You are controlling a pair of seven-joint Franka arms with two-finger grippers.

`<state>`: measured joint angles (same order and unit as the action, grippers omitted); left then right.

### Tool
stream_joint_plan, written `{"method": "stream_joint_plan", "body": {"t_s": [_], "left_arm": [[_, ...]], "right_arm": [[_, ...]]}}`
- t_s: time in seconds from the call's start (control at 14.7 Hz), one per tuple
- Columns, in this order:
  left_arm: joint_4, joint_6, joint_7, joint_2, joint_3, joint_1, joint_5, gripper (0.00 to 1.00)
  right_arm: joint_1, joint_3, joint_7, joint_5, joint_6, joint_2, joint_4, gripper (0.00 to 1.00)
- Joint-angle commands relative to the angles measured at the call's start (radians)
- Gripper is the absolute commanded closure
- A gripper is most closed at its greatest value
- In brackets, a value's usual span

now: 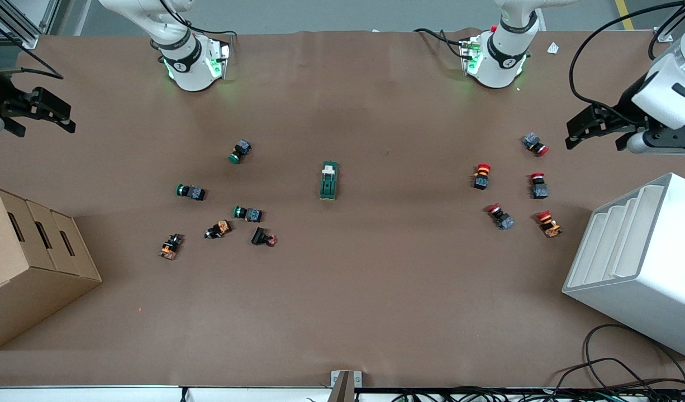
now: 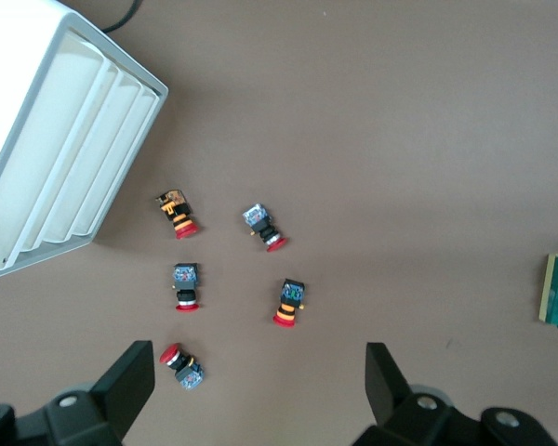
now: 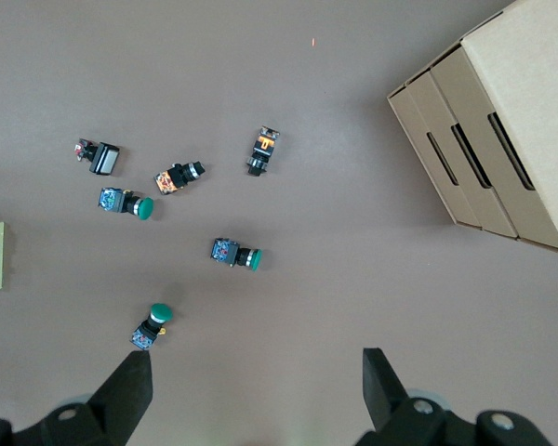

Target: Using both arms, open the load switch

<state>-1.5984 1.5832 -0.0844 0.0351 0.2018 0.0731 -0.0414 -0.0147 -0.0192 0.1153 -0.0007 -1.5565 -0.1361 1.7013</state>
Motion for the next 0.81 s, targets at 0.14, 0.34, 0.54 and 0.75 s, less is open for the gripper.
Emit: {"method": "stream_joint_plan", "body": {"t_s": [0.14,0.34,0.54,0.75], "left_arm": [[-0.057,-0.005,0.051,0.066,-0.005,-0.007,-0.009,0.00],[-0.051,-0.020,0.066,0.066,-0.010,-0.004,-0.008,0.00],[-0.046,-0.025,0.061,0.066,-0.012,0.001,-0.006,0.00],[-0.045,-0.025,0.048,0.065,-0.012,0.001,-0.005,0.00]], "right_arm": [[0.015,0.001,0.009,-0.018,-0.020,-0.026,0.026,0.00],[0.018,0.001,0.004,-0.016,-0.010,-0.016,-0.012,0.00],[0.019,0.001,0.000,-0.016,-0.008,0.015,-0.054,0.00],[0.028,-0.001,0.003,-0.018,-0.002,0.023,-0.066,0.00]]}}
